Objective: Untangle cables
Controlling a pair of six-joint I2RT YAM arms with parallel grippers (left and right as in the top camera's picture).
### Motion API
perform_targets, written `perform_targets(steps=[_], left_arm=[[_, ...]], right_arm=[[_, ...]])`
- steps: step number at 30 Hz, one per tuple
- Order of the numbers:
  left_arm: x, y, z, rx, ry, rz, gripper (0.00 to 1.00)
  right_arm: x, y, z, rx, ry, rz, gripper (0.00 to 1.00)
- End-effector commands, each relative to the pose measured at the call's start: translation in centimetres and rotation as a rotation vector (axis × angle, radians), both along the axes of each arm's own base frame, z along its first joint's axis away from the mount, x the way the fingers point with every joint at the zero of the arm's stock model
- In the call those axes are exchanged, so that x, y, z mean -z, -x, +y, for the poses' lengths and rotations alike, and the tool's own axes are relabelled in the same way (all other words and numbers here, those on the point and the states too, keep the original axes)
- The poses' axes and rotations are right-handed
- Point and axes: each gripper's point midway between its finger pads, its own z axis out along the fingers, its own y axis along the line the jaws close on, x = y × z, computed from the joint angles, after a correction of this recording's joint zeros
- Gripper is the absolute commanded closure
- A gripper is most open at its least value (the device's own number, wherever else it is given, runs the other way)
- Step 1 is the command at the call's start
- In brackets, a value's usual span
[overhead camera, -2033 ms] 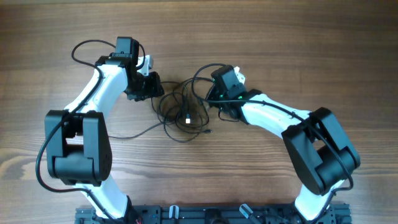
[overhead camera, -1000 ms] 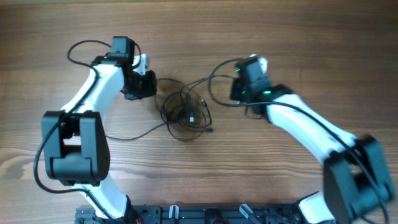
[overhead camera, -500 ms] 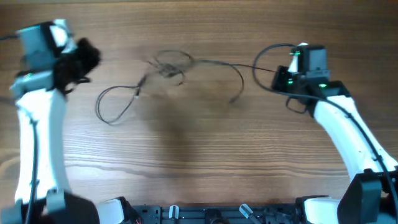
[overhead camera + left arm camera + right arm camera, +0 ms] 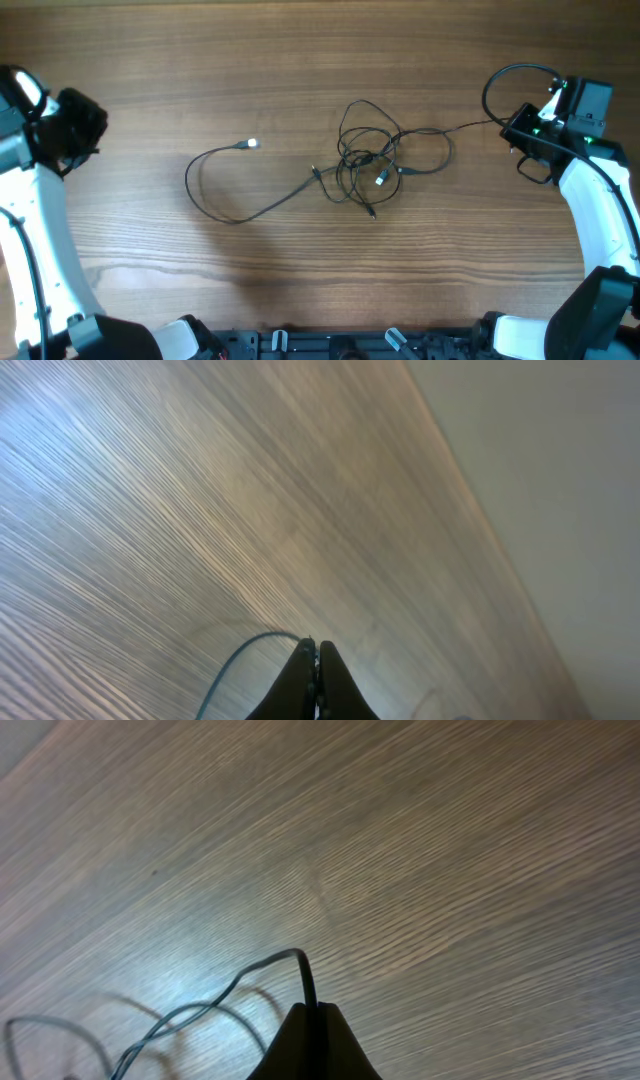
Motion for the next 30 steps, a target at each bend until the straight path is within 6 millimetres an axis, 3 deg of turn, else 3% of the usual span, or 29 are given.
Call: perform_targets(steps=[1,6,7,8,9,10,12,17,22,26,30], left_arm=[[1.3,-1.5,-2.9,0.085,0.042,0.027,0.96],[3.2,-2.8,-7.6,0.233,0.049,0.074,0.95],[3.7,-3.0,-8.8,0.263,0.053,0.088,0.88],[4.3,-3.2,-10.2,0.297,0.057,0.104,0.74],[5.0,-3.4,-11.8,0.339,0.061,0.123,0.44],[5.7,-3.5,-13.2,0.373,0.064,0.142,0.3],[7.3,-3.6,-16.1,0.445,0.071,0.185,0.14],[12.0,-2.8,-23.4,0.621,0.076,0.303,0.06],[16.3,-1.9,-30.1,0.735,0.081,0.37,0.05],[17.8,-1.8,-34.7,0.769,0.099,0.346,0.06],[17.6,-1.6,-38.3,0.804,0.111,0.294,0.12]], right_arm=[[-0.4,0.0,1.5,-0.062,-0.056,-0.017,0.96],[-0.5,0.2,3.1,-0.129,-0.12,-0.018,0.96],[-0.5,0.2,3.3,-0.14,-0.124,-0.02,0.96],[-0.5,0.3,3.3,-0.139,-0.127,-0.016,0.96],[-0.4,0.3,3.3,-0.139,-0.128,-0.013,0.96],[-0.4,0.4,3.3,-0.139,-0.127,-0.012,0.96],[-0.4,0.4,3.3,-0.138,-0.128,-0.01,0.96],[-0.4,0.4,3.3,-0.138,-0.128,-0.01,0.96],[-0.3,0.5,3.3,-0.138,-0.125,-0.005,0.96],[-0.2,0.6,3.3,-0.138,-0.127,-0.001,0.96],[-0.1,0.8,3.4,-0.137,-0.13,0.009,0.96]])
